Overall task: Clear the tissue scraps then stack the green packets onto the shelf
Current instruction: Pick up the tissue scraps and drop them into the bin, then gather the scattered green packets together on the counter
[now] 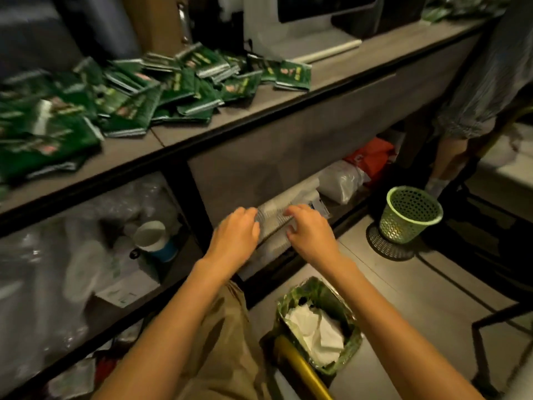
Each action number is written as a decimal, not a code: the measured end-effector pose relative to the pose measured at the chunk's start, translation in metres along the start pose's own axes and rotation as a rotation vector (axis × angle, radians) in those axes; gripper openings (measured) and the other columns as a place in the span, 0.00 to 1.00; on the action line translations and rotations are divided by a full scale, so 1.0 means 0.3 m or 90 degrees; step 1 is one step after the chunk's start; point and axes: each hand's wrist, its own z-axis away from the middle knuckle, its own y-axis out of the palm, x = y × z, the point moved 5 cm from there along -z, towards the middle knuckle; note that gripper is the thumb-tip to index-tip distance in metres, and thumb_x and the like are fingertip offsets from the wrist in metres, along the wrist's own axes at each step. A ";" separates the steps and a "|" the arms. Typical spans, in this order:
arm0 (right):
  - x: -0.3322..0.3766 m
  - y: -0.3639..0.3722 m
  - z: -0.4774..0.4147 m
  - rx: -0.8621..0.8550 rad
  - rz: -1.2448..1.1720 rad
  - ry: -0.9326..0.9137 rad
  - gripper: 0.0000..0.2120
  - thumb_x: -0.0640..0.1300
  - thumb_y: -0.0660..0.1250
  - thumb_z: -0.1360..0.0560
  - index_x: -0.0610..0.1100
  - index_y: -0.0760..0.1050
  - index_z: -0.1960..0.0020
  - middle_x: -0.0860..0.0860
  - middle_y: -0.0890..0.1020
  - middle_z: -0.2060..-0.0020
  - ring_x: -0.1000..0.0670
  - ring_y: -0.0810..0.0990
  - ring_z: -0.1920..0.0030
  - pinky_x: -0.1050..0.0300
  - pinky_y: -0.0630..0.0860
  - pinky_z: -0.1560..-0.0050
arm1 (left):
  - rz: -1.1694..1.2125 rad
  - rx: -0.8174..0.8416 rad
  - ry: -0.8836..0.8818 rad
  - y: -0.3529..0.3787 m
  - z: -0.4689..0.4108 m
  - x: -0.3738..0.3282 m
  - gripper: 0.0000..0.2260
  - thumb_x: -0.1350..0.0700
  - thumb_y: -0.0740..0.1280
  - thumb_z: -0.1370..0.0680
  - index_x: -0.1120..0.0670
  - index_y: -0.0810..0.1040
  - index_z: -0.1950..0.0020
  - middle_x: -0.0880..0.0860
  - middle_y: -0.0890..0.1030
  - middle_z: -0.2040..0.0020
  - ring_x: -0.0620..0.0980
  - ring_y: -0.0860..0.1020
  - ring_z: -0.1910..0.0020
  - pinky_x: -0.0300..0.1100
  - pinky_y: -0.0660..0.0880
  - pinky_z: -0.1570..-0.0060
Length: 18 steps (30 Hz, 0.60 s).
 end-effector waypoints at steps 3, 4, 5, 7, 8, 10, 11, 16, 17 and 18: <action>0.241 -0.106 -0.060 -0.066 -0.008 -0.105 0.14 0.39 0.61 0.24 0.42 0.73 0.38 0.45 0.75 0.41 0.41 0.74 0.41 0.48 0.71 0.45 | -0.011 -0.134 -0.039 -0.268 0.060 0.086 0.16 0.54 0.57 0.19 0.55 0.70 0.33 0.56 0.74 0.38 0.58 0.73 0.39 0.49 0.69 0.45; 0.322 -0.128 -0.077 -0.081 -0.004 -0.135 0.14 0.39 0.60 0.23 0.42 0.73 0.38 0.46 0.75 0.41 0.42 0.74 0.41 0.48 0.71 0.45 | -0.025 -0.174 -0.049 -0.351 0.089 0.119 0.16 0.54 0.57 0.19 0.55 0.69 0.32 0.56 0.74 0.37 0.57 0.72 0.38 0.49 0.68 0.45; 0.403 -0.144 -0.092 -0.094 -0.001 -0.165 0.14 0.40 0.60 0.23 0.43 0.73 0.38 0.46 0.75 0.41 0.43 0.74 0.41 0.50 0.71 0.46 | -0.038 -0.210 -0.059 -0.425 0.122 0.154 0.17 0.54 0.57 0.19 0.56 0.68 0.31 0.56 0.73 0.36 0.57 0.72 0.38 0.49 0.68 0.44; 0.565 -0.156 -0.113 -0.111 -0.020 -0.228 0.14 0.40 0.60 0.23 0.43 0.74 0.38 0.47 0.76 0.42 0.44 0.75 0.43 0.53 0.70 0.49 | -0.063 -0.277 -0.086 -0.552 0.189 0.237 0.16 0.55 0.57 0.19 0.57 0.69 0.32 0.56 0.73 0.37 0.57 0.72 0.39 0.49 0.68 0.44; 0.645 -0.154 -0.120 -0.113 -0.042 -0.254 0.13 0.39 0.61 0.23 0.42 0.74 0.39 0.47 0.76 0.43 0.45 0.76 0.44 0.54 0.70 0.50 | -0.074 -0.308 -0.103 -0.605 0.221 0.281 0.15 0.55 0.57 0.19 0.57 0.70 0.33 0.57 0.73 0.37 0.57 0.72 0.39 0.49 0.68 0.45; 0.802 -0.132 -0.130 -0.098 -0.080 -0.302 0.13 0.39 0.61 0.23 0.40 0.75 0.40 0.45 0.76 0.44 0.44 0.76 0.45 0.52 0.72 0.49 | -0.088 -0.350 -0.148 -0.688 0.277 0.379 0.15 0.56 0.57 0.19 0.57 0.71 0.34 0.57 0.74 0.38 0.58 0.72 0.39 0.49 0.68 0.44; 0.880 -0.114 -0.135 -0.086 -0.089 -0.323 0.12 0.38 0.61 0.23 0.39 0.75 0.40 0.45 0.77 0.44 0.44 0.76 0.45 0.51 0.73 0.49 | -0.096 -0.355 -0.176 -0.719 0.302 0.431 0.15 0.56 0.57 0.19 0.57 0.71 0.34 0.58 0.74 0.38 0.58 0.72 0.39 0.49 0.67 0.45; 1.211 -0.005 -0.175 -0.035 -0.097 -0.390 0.13 0.36 0.60 0.24 0.39 0.75 0.40 0.43 0.76 0.44 0.41 0.75 0.44 0.51 0.69 0.46 | -0.113 -0.351 -0.278 -0.826 0.398 0.685 0.13 0.58 0.58 0.20 0.59 0.74 0.38 0.60 0.75 0.40 0.61 0.73 0.42 0.50 0.69 0.48; 1.265 0.019 -0.184 -0.022 -0.093 -0.404 0.13 0.36 0.60 0.24 0.39 0.76 0.41 0.43 0.76 0.44 0.41 0.75 0.44 0.51 0.70 0.46 | -0.112 -0.352 -0.296 -0.841 0.413 0.736 0.13 0.59 0.58 0.20 0.59 0.75 0.39 0.60 0.76 0.41 0.61 0.74 0.42 0.51 0.69 0.48; 1.316 0.044 -0.194 -0.010 -0.090 -0.418 0.12 0.36 0.60 0.24 0.38 0.76 0.41 0.43 0.76 0.44 0.41 0.75 0.44 0.50 0.70 0.46 | -0.109 -0.354 -0.314 -0.856 0.427 0.788 0.13 0.59 0.58 0.21 0.60 0.75 0.39 0.61 0.76 0.41 0.61 0.74 0.42 0.51 0.69 0.47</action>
